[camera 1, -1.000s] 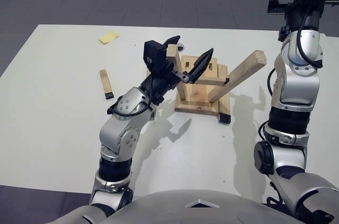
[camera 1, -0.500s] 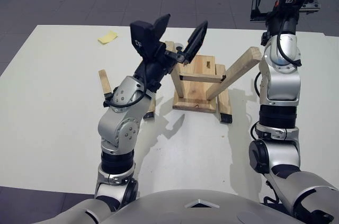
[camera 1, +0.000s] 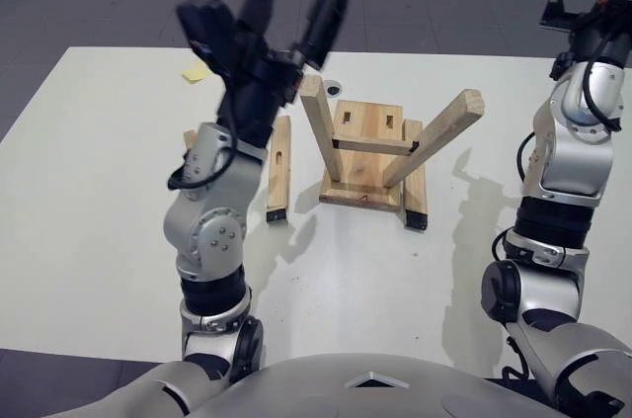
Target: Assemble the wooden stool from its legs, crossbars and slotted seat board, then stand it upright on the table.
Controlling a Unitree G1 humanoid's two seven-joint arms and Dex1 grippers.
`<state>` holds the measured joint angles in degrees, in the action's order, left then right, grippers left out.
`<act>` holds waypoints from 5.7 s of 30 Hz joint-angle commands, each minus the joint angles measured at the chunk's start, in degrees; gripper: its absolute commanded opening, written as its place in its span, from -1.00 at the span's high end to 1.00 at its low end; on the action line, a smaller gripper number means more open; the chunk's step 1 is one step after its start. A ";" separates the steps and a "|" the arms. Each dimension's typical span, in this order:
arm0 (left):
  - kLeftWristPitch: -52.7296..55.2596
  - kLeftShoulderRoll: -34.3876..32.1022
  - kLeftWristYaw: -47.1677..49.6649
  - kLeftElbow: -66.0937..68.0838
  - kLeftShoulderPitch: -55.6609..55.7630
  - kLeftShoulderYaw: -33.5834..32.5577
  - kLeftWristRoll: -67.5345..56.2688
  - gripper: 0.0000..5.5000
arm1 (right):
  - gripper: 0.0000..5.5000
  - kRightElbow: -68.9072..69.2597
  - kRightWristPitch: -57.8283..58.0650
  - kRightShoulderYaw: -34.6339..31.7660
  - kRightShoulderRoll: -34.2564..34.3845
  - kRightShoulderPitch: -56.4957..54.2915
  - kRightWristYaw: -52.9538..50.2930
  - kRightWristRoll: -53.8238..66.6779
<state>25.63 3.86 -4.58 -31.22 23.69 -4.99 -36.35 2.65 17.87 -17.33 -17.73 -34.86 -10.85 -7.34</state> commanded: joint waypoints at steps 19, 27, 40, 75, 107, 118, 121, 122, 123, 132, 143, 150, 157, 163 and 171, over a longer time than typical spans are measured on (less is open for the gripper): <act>0.63 -5.54 -4.30 26.41 0.40 14.18 11.19 -0.96 | -0.96 4.60 3.52 2.37 1.24 9.34 2.13 0.04; -12.93 3.37 -3.40 26.36 9.86 8.27 10.55 -0.96 | -0.96 3.44 2.69 3.98 1.65 10.63 3.42 -0.56; -5.93 -4.78 13.07 16.71 8.11 -5.59 16.88 -0.96 | -0.96 7.73 10.31 -4.15 4.14 10.58 -0.37 6.97; 20.67 -7.90 6.22 -1.47 -9.77 25.04 36.49 -0.96 | -0.96 37.66 23.81 19.50 5.52 28.12 16.98 3.84; 15.20 6.85 23.71 11.57 -7.32 -6.83 35.63 -0.96 | -0.96 18.16 26.36 -4.67 12.61 20.88 3.91 6.92; 6.73 2.76 28.75 13.16 -3.37 -15.64 30.55 -0.96 | -0.96 35.84 29.99 -15.86 0.65 25.81 37.53 59.02; 5.87 2.22 28.73 14.05 -2.80 -16.23 30.40 -0.96 | -0.96 36.51 30.94 -15.43 -2.71 26.07 37.92 65.44; 5.58 2.36 28.77 14.28 -2.72 -16.16 30.43 -0.96 | -0.96 37.09 31.10 -14.54 -3.54 26.62 37.80 66.96; 5.32 2.57 28.82 14.44 -2.69 -15.95 30.46 -0.96 | -0.96 37.66 31.11 -13.65 -4.32 27.20 37.54 68.36; 5.93 3.77 28.40 15.18 -3.69 -13.13 30.22 -0.96 | -0.96 36.70 28.20 -1.41 -17.50 32.93 42.19 57.96; 5.09 3.72 28.95 16.12 -4.04 -12.52 30.49 -0.96 | -0.96 25.14 19.30 -4.59 -16.50 20.72 37.88 52.25; 4.39 3.66 29.10 16.06 -4.39 -12.28 30.60 -0.96 | -0.96 32.32 22.84 -6.37 -16.21 23.96 40.17 70.51; 3.79 3.56 29.14 16.58 -4.42 -12.09 30.63 -0.96 | -0.96 34.85 21.68 2.11 -23.12 29.68 49.31 61.80; 3.09 4.05 29.11 18.39 -2.87 -10.85 30.61 -0.96 | -0.96 29.42 16.52 18.28 -18.86 22.71 47.59 45.99; 2.89 3.72 29.00 19.12 -2.81 -10.48 30.60 -0.96 | -0.96 19.78 9.60 18.49 -16.95 15.37 42.28 32.01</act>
<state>28.83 7.20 24.25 -12.22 20.33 -15.71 -5.87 24.45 29.23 3.54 -33.91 -17.04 32.12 26.89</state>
